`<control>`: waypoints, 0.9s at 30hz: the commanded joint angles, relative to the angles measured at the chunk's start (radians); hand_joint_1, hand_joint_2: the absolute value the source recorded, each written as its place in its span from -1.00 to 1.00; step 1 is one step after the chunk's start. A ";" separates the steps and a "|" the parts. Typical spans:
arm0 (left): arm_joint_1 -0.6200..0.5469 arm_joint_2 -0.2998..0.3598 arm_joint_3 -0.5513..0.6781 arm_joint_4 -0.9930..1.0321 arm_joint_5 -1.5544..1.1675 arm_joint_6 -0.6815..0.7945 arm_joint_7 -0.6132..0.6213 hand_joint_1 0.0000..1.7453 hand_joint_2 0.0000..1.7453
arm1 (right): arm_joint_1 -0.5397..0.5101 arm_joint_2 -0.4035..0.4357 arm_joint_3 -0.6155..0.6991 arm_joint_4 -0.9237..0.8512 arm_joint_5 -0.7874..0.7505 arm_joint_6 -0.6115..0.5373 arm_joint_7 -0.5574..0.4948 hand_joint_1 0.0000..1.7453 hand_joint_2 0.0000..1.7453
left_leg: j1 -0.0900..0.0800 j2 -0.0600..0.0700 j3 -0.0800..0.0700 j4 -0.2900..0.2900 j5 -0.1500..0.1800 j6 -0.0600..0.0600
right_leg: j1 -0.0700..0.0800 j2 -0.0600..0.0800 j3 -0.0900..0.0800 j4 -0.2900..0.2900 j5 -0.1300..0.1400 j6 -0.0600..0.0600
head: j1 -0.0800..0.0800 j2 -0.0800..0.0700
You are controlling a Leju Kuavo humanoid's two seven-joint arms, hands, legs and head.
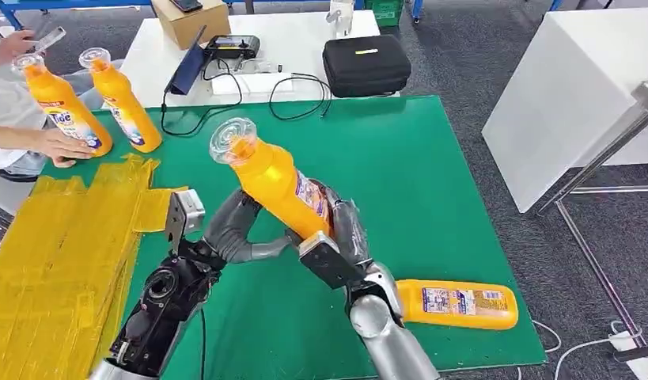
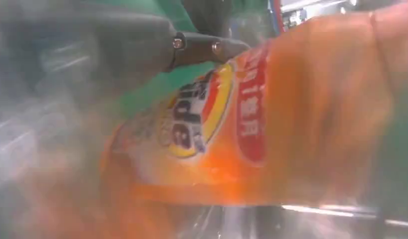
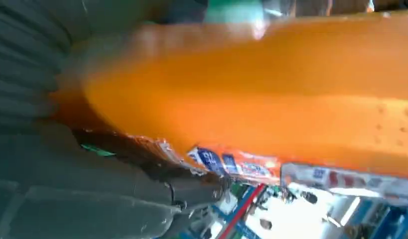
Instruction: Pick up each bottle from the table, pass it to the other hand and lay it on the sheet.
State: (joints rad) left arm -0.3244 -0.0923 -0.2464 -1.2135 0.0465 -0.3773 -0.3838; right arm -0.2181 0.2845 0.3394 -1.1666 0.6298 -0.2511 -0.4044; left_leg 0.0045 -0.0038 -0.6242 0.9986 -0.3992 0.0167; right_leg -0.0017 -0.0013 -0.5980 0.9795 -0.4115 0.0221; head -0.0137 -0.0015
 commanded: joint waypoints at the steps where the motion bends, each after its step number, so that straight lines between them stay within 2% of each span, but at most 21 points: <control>1: -0.028 0.016 0.011 0.076 0.030 0.001 0.013 -1.00 1.00 | -0.031 0.020 0.150 0.215 0.052 0.018 0.002 1.00 1.00 | 0.001 0.003 0.005 -0.001 -0.002 -0.001 | 0.001 0.003 0.005 -0.002 0.000 0.000 | 0.000 0.000; 5: -0.027 0.015 0.016 0.078 0.035 0.002 0.013 -1.00 1.00 | -0.035 0.019 0.160 0.228 0.053 0.023 0.001 1.00 1.00 | 0.001 0.000 0.004 -0.001 -0.001 -0.001 | 0.001 -0.001 0.005 -0.002 -0.001 0.000 | 0.001 0.000; 20: -0.022 0.000 0.061 0.087 0.099 -0.010 0.012 -1.00 1.00 | -0.042 0.024 0.183 0.254 0.056 0.008 -0.001 1.00 1.00 | 0.001 -0.001 0.004 0.000 -0.001 -0.001 | 0.001 -0.001 0.004 -0.001 -0.001 0.000 | 0.000 0.000; 21: -0.018 -0.006 0.071 0.079 0.109 -0.008 0.011 -0.36 1.00 | -0.044 0.021 0.180 0.254 0.054 0.002 0.000 1.00 1.00 | 0.001 -0.001 0.005 0.000 -0.002 -0.001 | 0.001 -0.001 0.005 -0.001 -0.002 0.000 | 0.000 0.000; 22: -0.016 -0.010 0.077 0.075 0.120 -0.011 0.011 1.00 1.00 | -0.045 0.019 0.177 0.254 0.051 -0.001 0.001 1.00 1.00 | 0.001 0.000 0.004 0.000 -0.002 -0.001 | 0.001 -0.001 0.004 -0.001 -0.001 0.000 | 0.000 0.000; 27: -0.009 -0.014 0.089 0.065 0.140 -0.017 0.016 1.00 1.00 | -0.046 0.008 0.155 0.239 0.038 -0.013 0.002 1.00 1.00 | 0.001 -0.002 0.005 0.000 -0.002 0.000 | 0.001 -0.002 0.005 -0.002 -0.002 0.000 | 0.000 0.000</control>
State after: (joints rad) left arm -0.2913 -0.0706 -0.1991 -1.1872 0.1663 -0.3902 -0.3742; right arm -0.2502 0.3243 0.4582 -0.9995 0.6702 -0.2552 -0.4013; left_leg 0.0045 -0.0033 -0.6240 0.9987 -0.3991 0.0166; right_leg -0.0017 -0.0009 -0.5986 0.9794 -0.4115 0.0220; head -0.0134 -0.0015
